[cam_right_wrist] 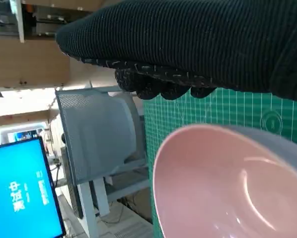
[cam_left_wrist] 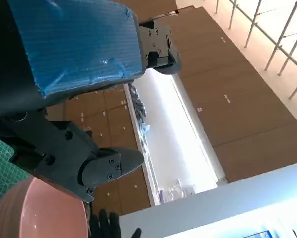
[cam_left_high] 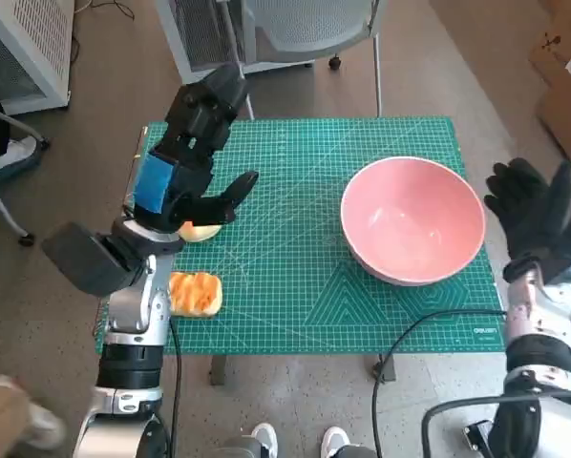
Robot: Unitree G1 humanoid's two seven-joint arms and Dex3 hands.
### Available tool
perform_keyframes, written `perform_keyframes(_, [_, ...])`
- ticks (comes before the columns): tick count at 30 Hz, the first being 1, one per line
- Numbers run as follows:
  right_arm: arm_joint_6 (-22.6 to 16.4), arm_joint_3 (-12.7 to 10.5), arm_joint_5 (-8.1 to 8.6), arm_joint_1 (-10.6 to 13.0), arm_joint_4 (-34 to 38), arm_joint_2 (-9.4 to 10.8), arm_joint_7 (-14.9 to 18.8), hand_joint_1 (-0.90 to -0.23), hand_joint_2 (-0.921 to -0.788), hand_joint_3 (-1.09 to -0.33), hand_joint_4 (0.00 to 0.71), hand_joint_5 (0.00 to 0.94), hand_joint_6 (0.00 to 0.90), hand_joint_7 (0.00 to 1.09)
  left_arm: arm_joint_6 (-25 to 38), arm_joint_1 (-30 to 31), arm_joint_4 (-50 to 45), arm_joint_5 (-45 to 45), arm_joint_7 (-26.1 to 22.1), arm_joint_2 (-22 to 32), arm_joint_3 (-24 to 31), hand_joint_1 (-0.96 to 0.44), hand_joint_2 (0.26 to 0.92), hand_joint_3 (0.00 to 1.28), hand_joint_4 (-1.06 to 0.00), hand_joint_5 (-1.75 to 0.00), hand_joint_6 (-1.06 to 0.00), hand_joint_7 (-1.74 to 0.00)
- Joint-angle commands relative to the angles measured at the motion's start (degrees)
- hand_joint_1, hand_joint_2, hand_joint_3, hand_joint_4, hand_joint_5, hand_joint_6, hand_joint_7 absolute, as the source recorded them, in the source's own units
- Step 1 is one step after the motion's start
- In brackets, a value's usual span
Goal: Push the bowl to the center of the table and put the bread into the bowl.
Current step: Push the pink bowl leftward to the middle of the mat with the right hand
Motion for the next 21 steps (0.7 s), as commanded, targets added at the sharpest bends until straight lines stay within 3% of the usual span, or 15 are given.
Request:
perform_keyframes(1, [0.48, 0.40, -1.05, 1.69, 0.72, 1.53, -1.11, -0.634, -0.921, -0.631, 0.285, 0.018, 0.420, 0.03, 0.83, 1.01, -1.27, -0.68, 0.03, 0.69, 0.52, -0.21, 0.586, 0.76, 0.00, -0.19, 0.00, -0.54])
perform_keyframes(16, [0.28, 1.27, -2.19, 0.79, 0.64, 4.44, -1.22, -0.678, -0.921, -0.645, 0.320, 0.022, 0.450, 0.03, 1.27, 2.34, -3.10, -0.73, 0.38, 1.37, 1.05, -0.19, 0.582, 0.76, 0.00, -0.19, 0.00, -0.54])
perform_keyframes(21, [0.00, 1.68, -2.37, 0.39, 0.54, 5.03, -0.82, -0.650, -0.921, -0.639, 0.321, 0.017, 0.430, 0.02, 1.47, 2.68, -3.45, -0.76, 0.56, 1.42, 1.22, -0.19, 0.581, 0.77, 0.00, -0.18, 0.00, -0.54])
